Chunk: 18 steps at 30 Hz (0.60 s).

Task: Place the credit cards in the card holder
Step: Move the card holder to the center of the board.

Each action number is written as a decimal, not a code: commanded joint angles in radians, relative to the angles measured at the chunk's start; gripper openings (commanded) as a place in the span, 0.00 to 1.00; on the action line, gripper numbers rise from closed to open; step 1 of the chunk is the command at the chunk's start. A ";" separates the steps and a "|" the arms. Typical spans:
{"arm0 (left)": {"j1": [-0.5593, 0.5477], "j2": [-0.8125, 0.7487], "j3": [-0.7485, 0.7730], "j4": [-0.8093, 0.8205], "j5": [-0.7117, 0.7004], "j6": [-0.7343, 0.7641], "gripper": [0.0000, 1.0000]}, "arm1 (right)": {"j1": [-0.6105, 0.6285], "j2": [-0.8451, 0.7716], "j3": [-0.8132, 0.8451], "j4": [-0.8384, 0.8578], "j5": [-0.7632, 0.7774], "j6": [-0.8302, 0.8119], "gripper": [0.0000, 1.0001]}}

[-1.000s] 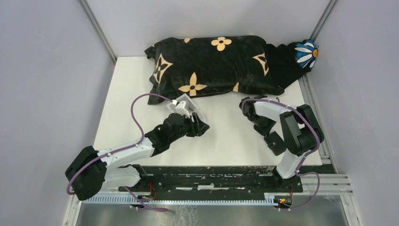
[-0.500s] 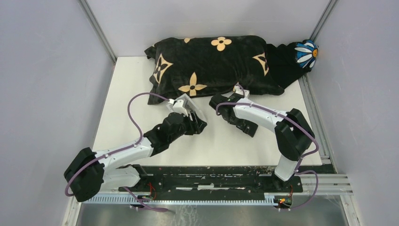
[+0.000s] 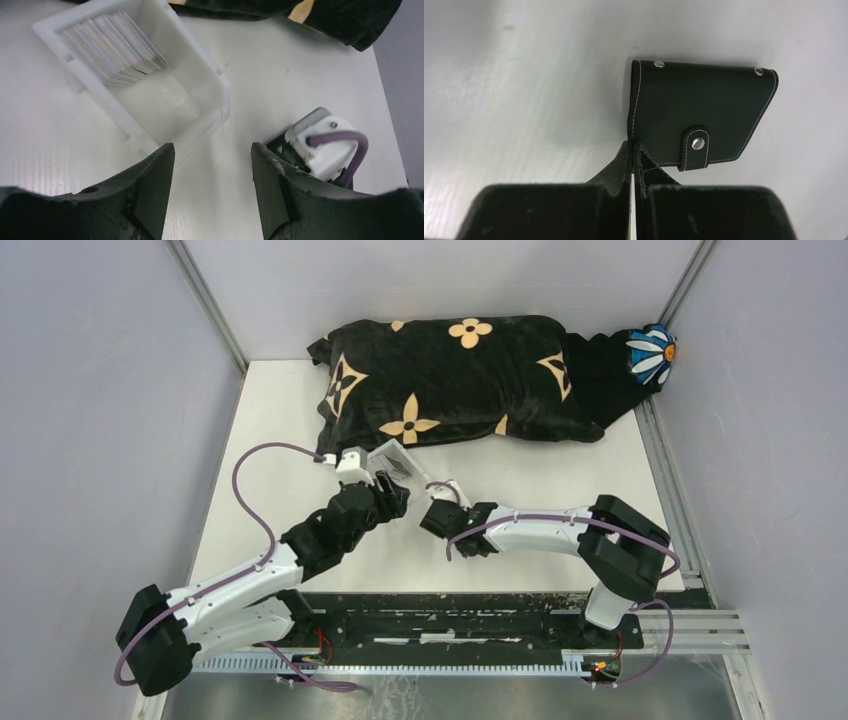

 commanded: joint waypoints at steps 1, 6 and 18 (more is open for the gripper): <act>-0.002 -0.054 0.026 -0.049 -0.126 -0.026 0.65 | 0.080 0.007 0.011 0.164 -0.097 -0.175 0.01; -0.002 -0.060 0.039 -0.054 -0.121 -0.004 0.65 | 0.156 0.020 0.037 0.124 -0.079 -0.223 0.01; -0.003 0.070 0.064 0.106 0.103 0.100 0.67 | 0.259 -0.164 -0.034 0.066 0.088 -0.135 0.56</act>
